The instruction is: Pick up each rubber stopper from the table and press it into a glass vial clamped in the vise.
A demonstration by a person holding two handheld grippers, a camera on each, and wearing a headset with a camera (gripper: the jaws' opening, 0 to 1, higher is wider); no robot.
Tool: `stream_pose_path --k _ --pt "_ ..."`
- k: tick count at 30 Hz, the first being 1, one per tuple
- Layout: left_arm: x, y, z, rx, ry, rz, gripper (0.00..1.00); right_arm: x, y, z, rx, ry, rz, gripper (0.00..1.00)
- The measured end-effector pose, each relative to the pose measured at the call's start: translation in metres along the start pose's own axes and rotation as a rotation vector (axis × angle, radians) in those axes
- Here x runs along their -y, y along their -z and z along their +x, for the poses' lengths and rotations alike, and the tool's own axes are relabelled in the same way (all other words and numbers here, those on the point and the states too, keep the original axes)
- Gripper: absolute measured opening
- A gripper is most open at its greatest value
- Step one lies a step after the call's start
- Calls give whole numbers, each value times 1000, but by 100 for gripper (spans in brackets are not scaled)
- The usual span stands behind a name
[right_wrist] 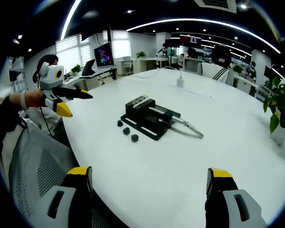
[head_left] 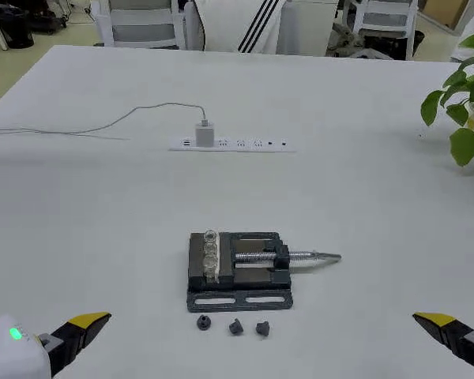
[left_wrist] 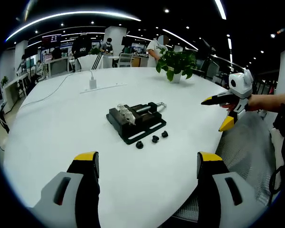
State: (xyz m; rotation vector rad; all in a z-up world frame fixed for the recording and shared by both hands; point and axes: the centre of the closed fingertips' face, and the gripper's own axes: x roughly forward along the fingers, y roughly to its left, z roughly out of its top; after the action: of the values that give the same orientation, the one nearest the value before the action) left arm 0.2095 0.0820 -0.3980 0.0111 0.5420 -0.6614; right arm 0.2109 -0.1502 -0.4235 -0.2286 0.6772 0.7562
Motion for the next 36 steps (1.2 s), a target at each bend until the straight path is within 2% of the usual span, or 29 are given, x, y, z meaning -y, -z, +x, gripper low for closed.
stream_pose_path --k 4,12,25,34,36 --pt "-1 -1 0 2 0 7 83 0 -5 4 9 -9 -1 99" --pt "-4 -2 1 3 4 26 83 0 -20 14 7 -40 -53 97" --pt "-8 -7 8 9 2 52 82 -10 -32 50 -49 -145 -172 87" --pt "-10 -4 10 5 3 45 82 -22 -31 74 -80 -205 -243 75" --pt "-10 -4 11 5 6 43 81 -22 -32 77 -80 -210 -259 69"
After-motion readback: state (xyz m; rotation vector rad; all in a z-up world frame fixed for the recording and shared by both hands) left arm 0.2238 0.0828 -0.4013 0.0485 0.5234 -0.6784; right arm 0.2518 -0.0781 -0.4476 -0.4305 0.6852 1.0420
